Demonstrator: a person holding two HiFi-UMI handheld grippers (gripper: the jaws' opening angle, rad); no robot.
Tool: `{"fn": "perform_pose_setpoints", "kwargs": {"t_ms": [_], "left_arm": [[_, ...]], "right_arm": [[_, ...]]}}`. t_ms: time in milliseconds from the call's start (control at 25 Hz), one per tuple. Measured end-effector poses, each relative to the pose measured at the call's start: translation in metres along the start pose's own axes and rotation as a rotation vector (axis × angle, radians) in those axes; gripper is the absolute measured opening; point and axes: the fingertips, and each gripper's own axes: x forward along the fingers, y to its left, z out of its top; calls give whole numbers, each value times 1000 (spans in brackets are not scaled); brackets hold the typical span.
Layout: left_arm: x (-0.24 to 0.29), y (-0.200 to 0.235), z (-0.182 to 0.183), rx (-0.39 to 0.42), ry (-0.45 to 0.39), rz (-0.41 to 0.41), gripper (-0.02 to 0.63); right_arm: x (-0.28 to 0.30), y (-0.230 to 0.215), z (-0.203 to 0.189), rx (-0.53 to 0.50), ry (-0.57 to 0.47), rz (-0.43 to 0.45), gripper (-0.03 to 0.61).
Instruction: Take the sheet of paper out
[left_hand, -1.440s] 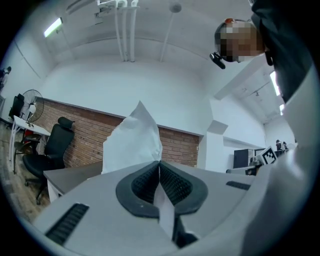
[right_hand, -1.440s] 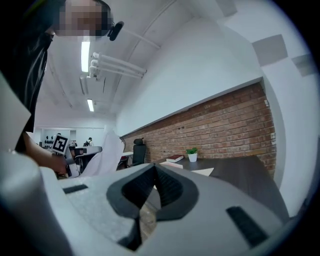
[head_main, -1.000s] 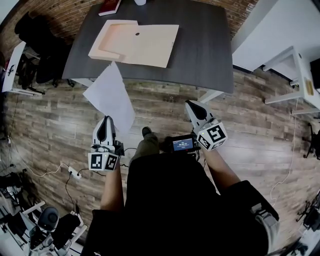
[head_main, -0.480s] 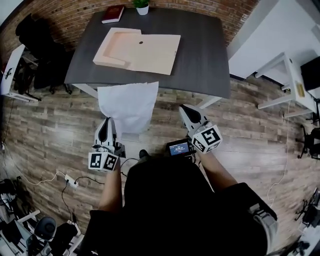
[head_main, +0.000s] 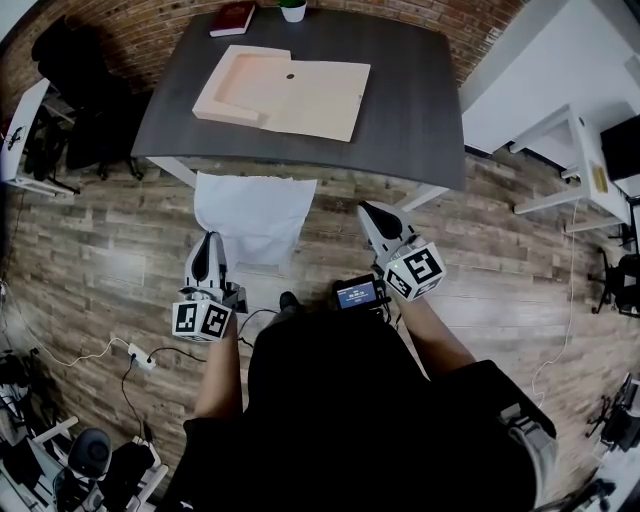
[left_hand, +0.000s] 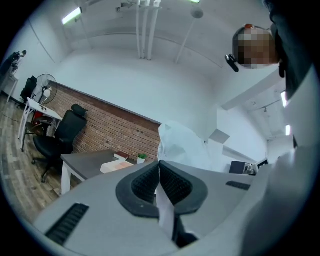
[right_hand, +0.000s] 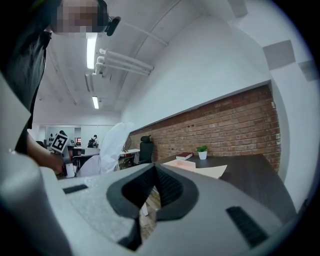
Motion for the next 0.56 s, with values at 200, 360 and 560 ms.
{"fn": "perform_pose_setpoints", "kwargs": {"t_ms": [200,360,560], "left_arm": [[-1,-1,-3,-6,-2,-6,-2],[-1,-4,0,-15,-8,-7,-2],[0,-8,-7,-18,-8,-10,-2]], "right_arm": [[-2,1,-3,8,3,3,3],[-5,0,-3,9,2,0,3],[-11,-5,-5,17,1,-7,3]]}}
